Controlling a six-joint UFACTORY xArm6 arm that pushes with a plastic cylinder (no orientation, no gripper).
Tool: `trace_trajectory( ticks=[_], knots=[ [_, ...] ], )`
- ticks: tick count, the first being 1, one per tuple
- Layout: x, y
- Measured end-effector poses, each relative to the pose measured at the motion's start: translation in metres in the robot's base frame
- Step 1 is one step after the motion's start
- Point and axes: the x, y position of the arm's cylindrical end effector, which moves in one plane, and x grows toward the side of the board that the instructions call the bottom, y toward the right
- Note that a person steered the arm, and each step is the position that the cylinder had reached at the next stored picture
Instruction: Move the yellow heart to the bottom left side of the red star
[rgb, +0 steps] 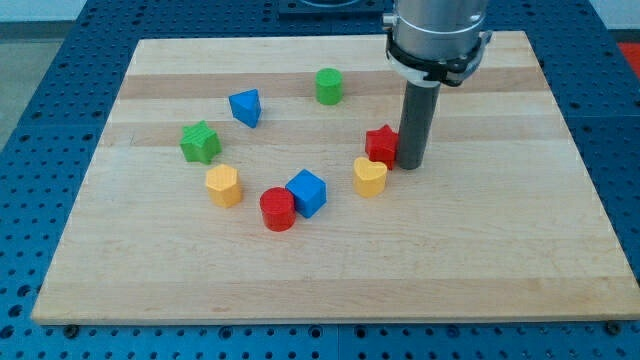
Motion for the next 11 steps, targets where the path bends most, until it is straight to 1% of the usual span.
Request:
trace_trajectory(
  ticks=[1, 2, 4, 10, 11],
  knots=[
    [0.004, 0.004],
    [0.021, 0.013],
    [0.047, -0.015],
    [0.049, -0.05],
    [0.049, -0.03]
  ],
)
